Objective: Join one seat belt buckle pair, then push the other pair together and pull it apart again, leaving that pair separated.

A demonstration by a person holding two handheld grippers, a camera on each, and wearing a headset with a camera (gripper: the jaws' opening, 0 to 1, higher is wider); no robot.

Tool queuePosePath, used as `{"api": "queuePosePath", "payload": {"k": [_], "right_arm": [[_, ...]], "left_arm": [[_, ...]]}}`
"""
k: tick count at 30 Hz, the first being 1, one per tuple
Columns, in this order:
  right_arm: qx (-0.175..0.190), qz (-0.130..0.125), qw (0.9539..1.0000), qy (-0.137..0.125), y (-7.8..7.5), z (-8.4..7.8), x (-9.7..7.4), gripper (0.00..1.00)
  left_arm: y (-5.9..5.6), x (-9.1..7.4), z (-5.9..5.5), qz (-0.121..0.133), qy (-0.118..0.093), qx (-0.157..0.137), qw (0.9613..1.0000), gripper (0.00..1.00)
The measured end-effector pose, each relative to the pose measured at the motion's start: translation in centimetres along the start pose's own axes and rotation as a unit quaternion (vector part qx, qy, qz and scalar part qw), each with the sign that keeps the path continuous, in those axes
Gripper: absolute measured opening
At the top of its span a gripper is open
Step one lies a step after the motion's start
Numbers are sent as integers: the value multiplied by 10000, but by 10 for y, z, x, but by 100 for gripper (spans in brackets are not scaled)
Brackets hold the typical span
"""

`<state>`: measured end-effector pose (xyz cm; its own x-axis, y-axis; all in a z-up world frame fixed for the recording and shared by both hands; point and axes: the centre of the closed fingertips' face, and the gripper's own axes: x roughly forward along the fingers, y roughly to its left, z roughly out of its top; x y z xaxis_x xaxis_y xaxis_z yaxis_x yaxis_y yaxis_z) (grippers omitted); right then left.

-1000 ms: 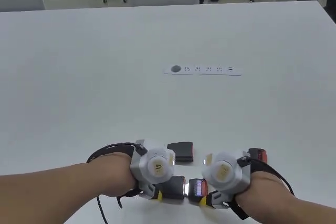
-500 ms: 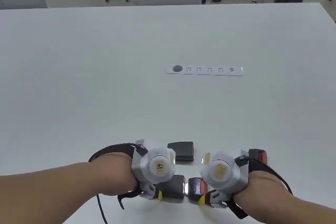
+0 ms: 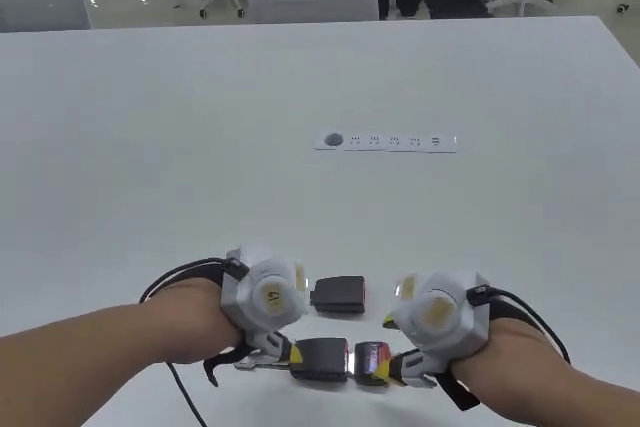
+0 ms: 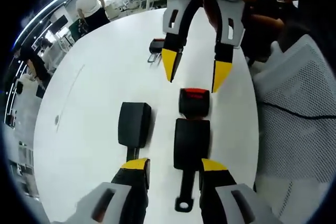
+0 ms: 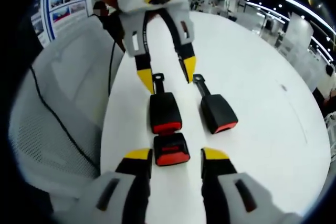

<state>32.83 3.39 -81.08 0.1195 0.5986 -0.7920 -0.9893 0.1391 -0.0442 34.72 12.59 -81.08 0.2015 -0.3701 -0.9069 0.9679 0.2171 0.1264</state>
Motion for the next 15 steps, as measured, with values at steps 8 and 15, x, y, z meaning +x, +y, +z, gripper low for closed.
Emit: {"api": "queuePosePath", "payload": {"k": [8, 15], "right_arm": [[-30, -284, 9995, 101, -39, -31, -22, 38], [227, -616, 9973, 327, -83, -80, -48, 40]], "left_arm": [[25, 9, 9, 123, -64, 115, 9998, 45], [50, 29, 10, 36, 42, 118, 9999, 52]]}}
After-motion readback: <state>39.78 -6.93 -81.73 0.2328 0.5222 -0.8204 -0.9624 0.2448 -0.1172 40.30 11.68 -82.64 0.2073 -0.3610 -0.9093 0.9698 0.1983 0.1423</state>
